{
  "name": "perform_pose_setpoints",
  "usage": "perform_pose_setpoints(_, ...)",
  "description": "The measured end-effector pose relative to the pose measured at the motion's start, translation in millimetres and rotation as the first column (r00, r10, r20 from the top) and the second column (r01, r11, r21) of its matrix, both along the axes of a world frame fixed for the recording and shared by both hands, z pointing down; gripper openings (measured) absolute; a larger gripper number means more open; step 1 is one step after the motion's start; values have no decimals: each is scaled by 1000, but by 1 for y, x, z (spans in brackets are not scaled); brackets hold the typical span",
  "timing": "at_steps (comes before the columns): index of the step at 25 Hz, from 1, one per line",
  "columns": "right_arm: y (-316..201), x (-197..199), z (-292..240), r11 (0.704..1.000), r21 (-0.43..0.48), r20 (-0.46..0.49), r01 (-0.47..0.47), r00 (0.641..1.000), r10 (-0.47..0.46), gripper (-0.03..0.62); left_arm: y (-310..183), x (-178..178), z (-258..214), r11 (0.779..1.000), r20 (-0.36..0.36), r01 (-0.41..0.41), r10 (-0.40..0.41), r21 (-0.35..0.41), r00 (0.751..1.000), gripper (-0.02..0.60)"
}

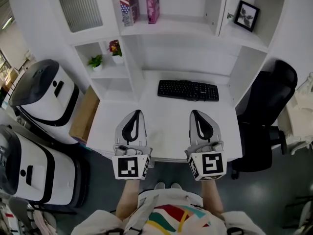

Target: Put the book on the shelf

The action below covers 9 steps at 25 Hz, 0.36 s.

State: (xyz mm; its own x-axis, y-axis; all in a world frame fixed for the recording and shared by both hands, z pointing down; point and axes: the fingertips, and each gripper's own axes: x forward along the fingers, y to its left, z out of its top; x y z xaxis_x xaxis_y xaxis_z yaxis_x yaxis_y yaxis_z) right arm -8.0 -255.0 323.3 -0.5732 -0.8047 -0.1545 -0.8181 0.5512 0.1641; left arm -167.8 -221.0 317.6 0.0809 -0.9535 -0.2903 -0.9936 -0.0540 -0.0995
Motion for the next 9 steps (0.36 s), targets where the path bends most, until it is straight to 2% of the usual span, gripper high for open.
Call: perform_pose_setpoints(9, 0, 9, -9, 1000, 17, 5, -21, 1000, 21, 3, 4, -2, -13, 999, -44, -6, 8, 36, 999, 2)
